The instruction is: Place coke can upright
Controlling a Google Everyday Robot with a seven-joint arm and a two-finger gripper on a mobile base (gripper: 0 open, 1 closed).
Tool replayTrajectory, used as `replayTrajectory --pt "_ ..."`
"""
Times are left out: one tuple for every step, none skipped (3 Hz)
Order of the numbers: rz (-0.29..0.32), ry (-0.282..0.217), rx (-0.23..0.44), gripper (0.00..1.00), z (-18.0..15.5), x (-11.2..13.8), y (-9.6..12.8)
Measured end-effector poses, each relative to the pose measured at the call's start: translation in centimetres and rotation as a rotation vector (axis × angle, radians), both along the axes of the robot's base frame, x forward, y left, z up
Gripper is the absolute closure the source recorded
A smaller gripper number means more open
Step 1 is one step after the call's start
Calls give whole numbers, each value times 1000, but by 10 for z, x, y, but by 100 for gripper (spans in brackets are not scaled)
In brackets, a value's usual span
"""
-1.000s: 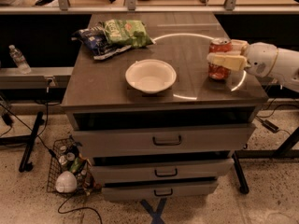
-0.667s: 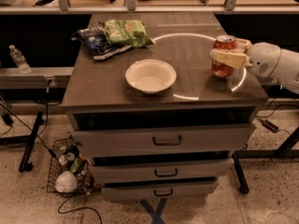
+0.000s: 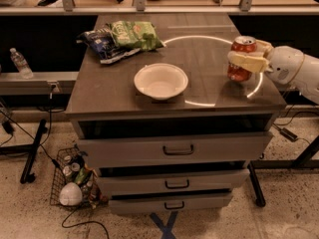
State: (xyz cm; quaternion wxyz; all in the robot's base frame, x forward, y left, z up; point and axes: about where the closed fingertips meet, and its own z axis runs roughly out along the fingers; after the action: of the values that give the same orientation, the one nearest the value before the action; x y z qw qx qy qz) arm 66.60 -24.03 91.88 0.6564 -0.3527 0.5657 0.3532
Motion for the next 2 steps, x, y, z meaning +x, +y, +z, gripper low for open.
replayTrajectory --pt "-4 -64 -10 100 5 -3 1" --pt "21 -88 -40 82 5 -4 6"
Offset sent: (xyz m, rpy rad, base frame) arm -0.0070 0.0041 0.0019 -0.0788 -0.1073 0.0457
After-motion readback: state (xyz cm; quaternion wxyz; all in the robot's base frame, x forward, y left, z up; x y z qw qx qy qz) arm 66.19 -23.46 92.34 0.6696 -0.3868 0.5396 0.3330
